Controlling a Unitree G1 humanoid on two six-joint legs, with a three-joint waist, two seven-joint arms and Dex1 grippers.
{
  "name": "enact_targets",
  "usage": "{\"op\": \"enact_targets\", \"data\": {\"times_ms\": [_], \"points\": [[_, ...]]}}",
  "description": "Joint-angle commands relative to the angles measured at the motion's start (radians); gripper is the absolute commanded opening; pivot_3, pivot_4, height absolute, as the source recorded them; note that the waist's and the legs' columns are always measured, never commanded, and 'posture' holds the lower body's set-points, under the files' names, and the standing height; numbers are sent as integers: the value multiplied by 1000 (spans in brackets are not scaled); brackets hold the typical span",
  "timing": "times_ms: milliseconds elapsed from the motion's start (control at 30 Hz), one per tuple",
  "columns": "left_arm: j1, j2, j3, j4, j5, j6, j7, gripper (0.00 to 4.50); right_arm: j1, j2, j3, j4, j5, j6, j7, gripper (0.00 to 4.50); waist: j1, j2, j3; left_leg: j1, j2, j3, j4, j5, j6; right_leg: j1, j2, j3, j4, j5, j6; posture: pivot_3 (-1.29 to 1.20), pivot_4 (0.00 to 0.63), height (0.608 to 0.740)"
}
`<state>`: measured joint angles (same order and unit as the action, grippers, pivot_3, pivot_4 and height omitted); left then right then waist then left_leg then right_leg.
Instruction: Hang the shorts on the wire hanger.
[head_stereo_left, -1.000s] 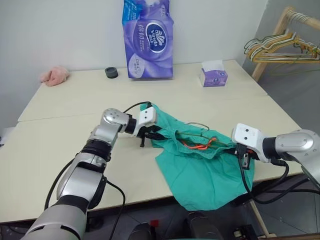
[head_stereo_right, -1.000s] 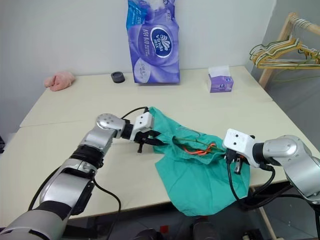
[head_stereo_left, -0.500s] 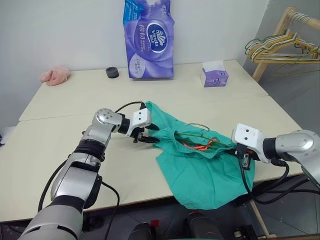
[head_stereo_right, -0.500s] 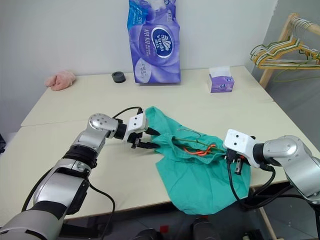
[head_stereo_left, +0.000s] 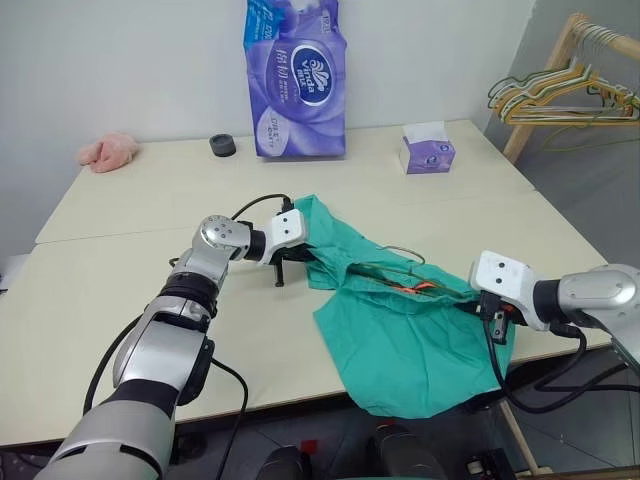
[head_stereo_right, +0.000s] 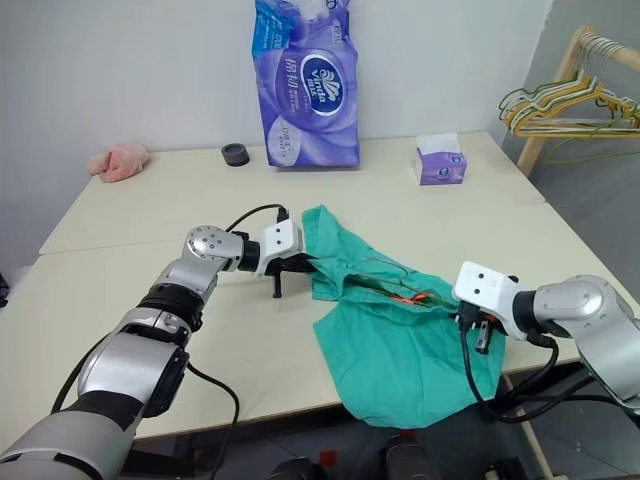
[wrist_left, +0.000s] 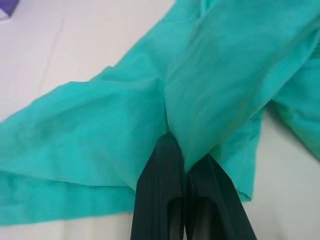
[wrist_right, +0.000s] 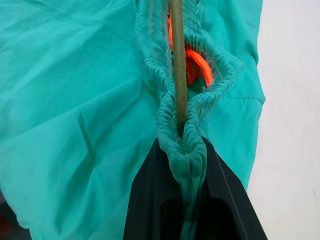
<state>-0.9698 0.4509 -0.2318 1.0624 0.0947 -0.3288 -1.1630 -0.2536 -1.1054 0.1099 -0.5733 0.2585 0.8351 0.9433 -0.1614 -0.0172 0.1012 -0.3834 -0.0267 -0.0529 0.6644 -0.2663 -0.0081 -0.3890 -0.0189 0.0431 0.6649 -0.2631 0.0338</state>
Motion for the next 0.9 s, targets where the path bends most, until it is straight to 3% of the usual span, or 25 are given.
{"op": "enact_targets", "data": {"times_ms": [33, 400, 533, 900], "points": [[-38, 7, 26, 13, 4, -12, 35, 0, 8, -21, -41, -26, 11, -1, 9, 6, -2, 0, 0, 0, 0, 0, 0, 0, 0, 0, 0, 0, 0, 0, 0, -247, 59, 740], [0, -41, 77, -82, -93, 78, -59, 0, -22, 19, -23, -37, 19, 24, -19, 6, -2, 0, 0, 0, 0, 0, 0, 0, 0, 0, 0, 0, 0, 0, 0, -244, 62, 740], [17, -38, 96, -146, -126, 142, -87, 820, -33, 31, -18, -32, 17, 27, -25, 6, -4, 0, 0, 0, 0, 0, 0, 0, 0, 0, 0, 0, 0, 0, 0, -238, 62, 740], [58, 5, 135, -262, -150, 215, -46, 4167, -36, 59, -45, -23, 41, 65, -37, 6, -4, 0, 0, 0, 0, 0, 0, 0, 0, 0, 0, 0, 0, 0, 0, -237, 56, 740]]}}
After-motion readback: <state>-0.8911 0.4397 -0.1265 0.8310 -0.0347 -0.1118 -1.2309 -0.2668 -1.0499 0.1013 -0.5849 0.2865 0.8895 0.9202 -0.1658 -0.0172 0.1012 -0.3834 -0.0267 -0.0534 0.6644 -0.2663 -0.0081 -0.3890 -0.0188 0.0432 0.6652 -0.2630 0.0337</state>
